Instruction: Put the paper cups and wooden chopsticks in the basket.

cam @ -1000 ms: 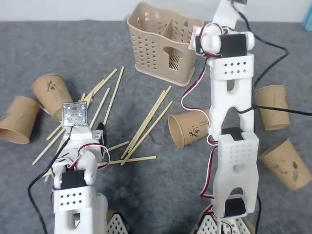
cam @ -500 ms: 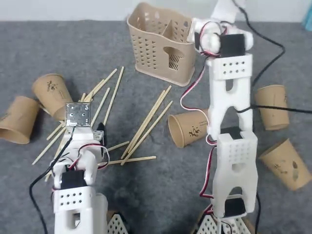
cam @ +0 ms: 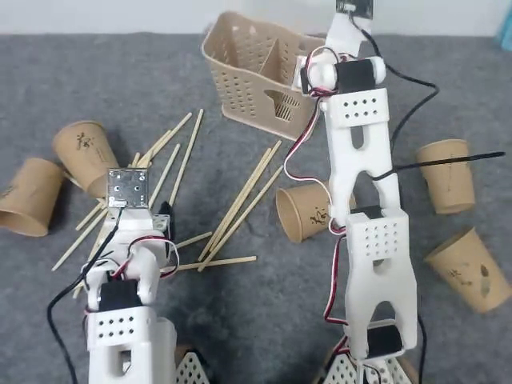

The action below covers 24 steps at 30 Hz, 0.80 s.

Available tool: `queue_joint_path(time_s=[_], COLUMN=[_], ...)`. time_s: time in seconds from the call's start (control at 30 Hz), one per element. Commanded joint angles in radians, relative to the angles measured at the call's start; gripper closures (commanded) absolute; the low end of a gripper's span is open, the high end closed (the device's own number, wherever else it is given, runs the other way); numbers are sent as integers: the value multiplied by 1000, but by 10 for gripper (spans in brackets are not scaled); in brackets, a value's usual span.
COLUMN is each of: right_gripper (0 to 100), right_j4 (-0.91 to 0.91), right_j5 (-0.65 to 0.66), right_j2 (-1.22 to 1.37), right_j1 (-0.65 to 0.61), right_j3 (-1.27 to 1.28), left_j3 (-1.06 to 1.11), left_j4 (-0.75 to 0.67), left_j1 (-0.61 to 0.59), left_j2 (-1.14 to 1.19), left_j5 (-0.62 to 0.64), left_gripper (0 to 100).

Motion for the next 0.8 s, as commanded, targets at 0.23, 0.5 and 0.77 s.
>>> queue_joint_path(time_s=[0.23, 0.5, 0.77], right_gripper=[991, 991, 991], right_j4=[77, 206, 206], right_j5=[167, 242, 425], right_j2=[-27, -31, -170], right_j1=[157, 182, 196], right_j3=[-29, -155, -46], left_j3=[-4, -4, -4], left_j4=[-26, -26, -26], left_j1=[3, 3, 3], left_j2=[-14, -14, -14], left_j5=[-8, -8, -8], left_gripper=[859, 859, 859])
